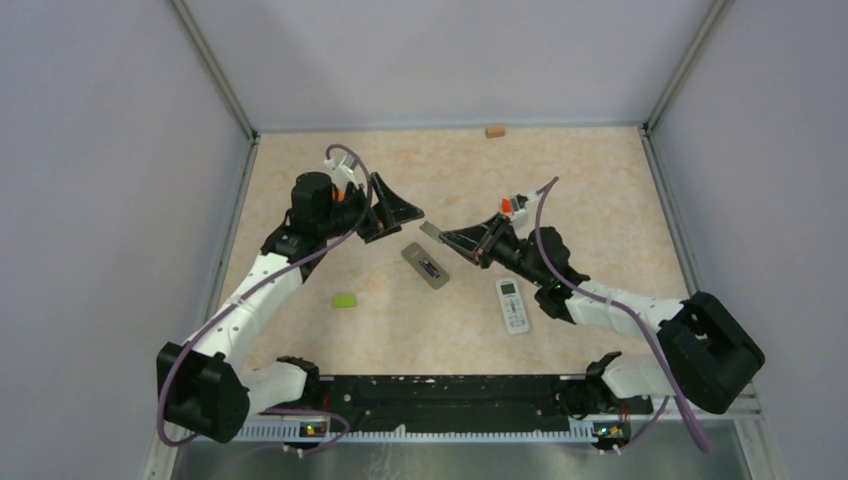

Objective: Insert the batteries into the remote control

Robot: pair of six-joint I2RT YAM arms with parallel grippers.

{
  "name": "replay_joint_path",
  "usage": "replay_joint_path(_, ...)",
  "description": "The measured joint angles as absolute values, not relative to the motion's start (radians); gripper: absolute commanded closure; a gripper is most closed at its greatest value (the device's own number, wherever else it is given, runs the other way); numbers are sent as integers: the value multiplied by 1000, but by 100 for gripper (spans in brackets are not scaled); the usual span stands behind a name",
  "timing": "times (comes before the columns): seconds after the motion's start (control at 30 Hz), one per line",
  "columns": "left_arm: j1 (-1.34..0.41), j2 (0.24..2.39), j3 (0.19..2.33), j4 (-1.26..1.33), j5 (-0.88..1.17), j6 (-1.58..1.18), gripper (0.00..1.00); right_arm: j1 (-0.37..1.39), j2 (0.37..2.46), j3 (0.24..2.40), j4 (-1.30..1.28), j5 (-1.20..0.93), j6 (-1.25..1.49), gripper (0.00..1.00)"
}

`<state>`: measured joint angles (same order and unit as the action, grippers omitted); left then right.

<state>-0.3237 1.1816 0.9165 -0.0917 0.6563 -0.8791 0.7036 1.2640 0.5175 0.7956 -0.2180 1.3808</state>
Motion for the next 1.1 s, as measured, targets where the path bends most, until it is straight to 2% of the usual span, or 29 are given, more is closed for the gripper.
replay_joint_path(0.27,-289,1167,852,-170,436,-812,2,720,1421,518,670,-186,1372,100)
replay_joint_path(0.4,-270,1243,816,-205,414,-809,16,734,1529,531,662,-173,1365,100)
replay_joint_path(0.53,-228,1316,786,-222,411,-804,24,748,1622,564,659,-144,1361,100)
replay_joint_path(0.77,-129,1355,751,-220,437,-804,25,765,1691,601,670,-52,1365,100)
replay_joint_path(1.1,-119,1405,751,-205,491,-794,25,786,1717,610,662,3,1389,100)
